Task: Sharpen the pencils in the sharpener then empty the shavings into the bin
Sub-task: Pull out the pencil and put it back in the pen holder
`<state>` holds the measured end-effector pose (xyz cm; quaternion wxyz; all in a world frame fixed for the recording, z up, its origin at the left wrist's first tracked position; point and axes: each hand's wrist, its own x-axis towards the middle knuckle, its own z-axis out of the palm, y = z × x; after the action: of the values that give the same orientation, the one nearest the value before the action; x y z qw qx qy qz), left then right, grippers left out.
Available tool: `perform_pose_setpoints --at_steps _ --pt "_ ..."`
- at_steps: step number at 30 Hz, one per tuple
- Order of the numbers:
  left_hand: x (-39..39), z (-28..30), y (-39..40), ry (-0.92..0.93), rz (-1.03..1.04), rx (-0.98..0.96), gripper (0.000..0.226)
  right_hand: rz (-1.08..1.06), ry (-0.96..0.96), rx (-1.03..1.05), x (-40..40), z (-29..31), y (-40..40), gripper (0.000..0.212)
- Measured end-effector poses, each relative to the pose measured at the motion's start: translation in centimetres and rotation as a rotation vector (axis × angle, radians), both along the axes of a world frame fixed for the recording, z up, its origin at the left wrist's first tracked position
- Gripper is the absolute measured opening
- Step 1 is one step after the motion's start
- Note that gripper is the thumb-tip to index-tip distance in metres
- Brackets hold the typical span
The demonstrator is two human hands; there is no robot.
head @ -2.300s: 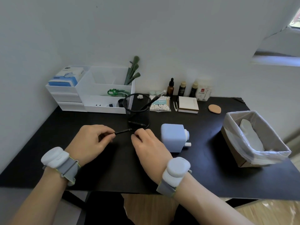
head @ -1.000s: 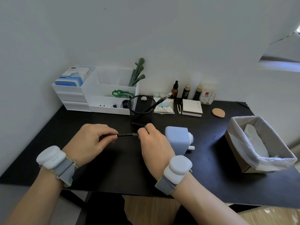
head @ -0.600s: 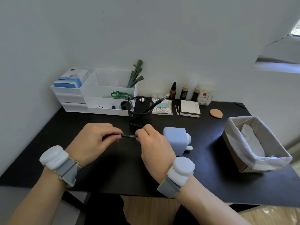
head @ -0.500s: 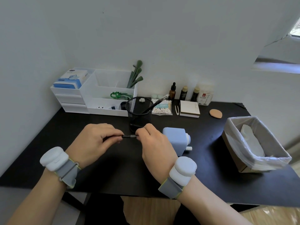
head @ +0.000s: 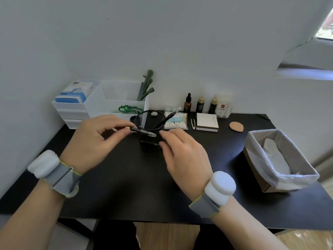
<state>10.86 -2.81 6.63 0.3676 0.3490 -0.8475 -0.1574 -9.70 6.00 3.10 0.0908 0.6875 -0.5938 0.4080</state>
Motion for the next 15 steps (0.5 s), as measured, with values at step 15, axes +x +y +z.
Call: perform_pose_setpoints --at_steps 15 --pt "-7.6 2.8 -6.0 -0.542 0.209 -0.055 0.014 -0.124 -0.006 0.029 -5.5 -1.4 2.3 0.022"
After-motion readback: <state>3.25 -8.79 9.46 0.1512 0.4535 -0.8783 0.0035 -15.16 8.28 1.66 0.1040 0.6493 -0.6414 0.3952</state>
